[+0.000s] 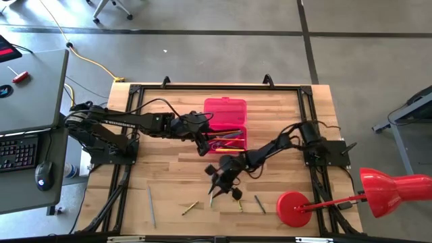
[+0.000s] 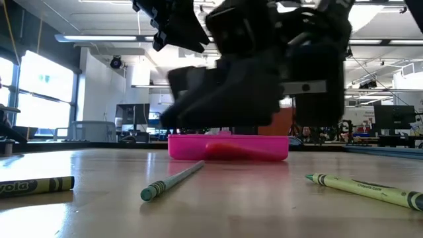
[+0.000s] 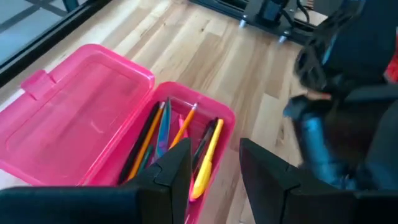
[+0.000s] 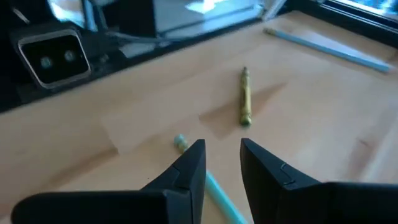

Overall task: Pick & place school supplies into a supply box
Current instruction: Put the right blue pencil into the pink supply box

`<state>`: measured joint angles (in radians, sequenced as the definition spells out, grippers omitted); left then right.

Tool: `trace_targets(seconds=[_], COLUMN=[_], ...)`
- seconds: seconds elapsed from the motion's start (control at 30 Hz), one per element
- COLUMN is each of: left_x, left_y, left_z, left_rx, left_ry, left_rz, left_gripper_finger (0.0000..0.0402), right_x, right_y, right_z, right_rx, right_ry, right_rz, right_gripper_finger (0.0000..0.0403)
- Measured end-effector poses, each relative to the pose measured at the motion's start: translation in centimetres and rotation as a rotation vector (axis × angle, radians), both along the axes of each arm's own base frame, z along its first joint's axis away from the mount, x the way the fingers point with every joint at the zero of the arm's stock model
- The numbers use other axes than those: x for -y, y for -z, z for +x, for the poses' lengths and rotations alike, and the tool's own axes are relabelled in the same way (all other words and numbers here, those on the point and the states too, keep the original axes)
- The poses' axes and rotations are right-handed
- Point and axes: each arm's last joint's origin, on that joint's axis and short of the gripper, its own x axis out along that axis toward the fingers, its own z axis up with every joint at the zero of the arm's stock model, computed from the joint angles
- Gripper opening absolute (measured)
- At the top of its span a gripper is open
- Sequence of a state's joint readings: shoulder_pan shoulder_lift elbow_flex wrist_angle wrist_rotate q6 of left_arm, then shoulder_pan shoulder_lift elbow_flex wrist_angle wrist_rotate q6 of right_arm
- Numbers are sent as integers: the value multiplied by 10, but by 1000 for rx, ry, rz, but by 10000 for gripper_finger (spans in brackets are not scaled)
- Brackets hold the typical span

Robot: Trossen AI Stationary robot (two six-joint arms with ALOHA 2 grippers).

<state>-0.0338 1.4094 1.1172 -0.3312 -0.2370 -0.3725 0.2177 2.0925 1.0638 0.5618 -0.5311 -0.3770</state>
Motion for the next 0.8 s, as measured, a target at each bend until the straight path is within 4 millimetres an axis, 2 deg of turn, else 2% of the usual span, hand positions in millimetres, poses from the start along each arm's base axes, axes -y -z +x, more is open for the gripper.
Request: trace_targets(seconds=[0.1,0.23,0.33,0.57,0.8], left_x=[0,0,0,0,0], left_y=[0,0,0,0,0], left_z=[0,0,0,0,0], left_rx=[0,-2,-6,-10,-12], left_ry=[3,7,17,37,36], left_rz=[1,7,17,16,16], left_gripper_finger=[166,166,166,166,166], right_x=[-4,-2,1,3,5], right_y=[6,12,13,14,17], right_z=[16,27,28,31,29], right_rx=[-36,-134,-122,-32,-50], right_ry=[-49,-130,-233,-188,-179], right_rz=[29,25,4,-127,-178], right_gripper_finger=[78,78,76,56,37])
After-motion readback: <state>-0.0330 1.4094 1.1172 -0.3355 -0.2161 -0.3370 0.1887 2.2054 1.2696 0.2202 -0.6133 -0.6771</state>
